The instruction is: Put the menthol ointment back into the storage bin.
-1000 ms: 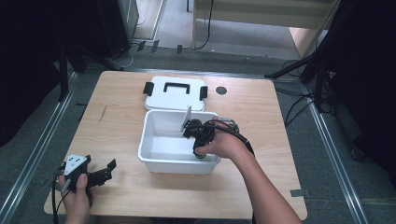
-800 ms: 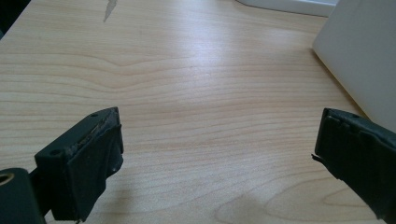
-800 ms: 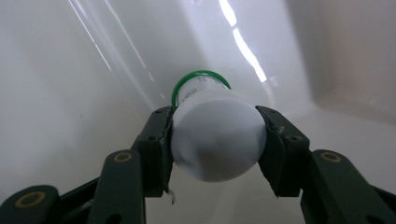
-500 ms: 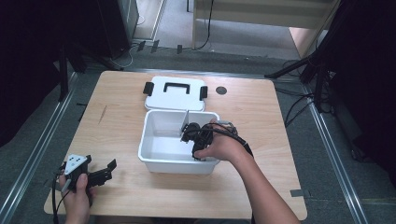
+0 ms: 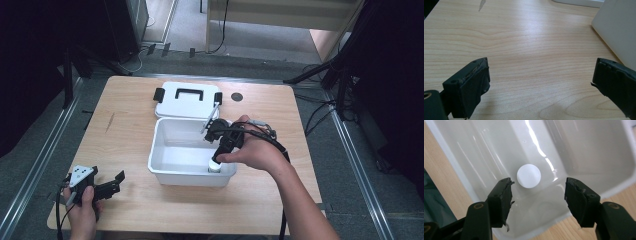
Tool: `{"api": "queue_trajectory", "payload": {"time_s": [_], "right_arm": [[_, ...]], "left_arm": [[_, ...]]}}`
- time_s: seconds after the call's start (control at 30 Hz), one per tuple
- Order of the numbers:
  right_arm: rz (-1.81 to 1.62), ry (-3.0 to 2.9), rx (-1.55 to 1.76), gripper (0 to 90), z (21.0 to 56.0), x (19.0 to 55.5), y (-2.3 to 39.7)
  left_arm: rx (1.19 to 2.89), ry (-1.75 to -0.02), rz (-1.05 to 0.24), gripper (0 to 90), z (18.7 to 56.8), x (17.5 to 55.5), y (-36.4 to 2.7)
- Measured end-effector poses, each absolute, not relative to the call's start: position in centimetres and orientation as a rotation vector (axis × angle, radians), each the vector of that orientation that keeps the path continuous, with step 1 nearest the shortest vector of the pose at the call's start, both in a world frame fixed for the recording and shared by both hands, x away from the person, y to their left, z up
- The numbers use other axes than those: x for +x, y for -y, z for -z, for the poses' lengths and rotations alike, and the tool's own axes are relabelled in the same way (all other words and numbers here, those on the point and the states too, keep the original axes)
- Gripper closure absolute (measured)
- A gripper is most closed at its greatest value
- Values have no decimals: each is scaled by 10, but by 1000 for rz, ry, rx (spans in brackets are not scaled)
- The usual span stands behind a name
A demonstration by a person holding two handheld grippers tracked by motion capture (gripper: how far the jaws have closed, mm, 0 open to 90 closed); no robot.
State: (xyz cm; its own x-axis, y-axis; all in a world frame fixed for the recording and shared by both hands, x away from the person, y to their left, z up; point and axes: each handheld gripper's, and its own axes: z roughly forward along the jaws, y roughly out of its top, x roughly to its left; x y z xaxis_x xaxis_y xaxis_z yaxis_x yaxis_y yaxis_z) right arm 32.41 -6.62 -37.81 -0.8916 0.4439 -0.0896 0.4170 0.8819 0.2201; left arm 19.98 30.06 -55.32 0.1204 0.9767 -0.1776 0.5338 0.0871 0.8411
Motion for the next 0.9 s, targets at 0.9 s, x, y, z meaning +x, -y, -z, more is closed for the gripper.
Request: {"api": "queue_trajectory", "payload": {"time_s": [0.9], "right_arm": [[-415, -2808, 928, 287, 396, 318, 151]], "left_arm": [[1572, -1518, -642, 18, 553, 201, -300]]}}
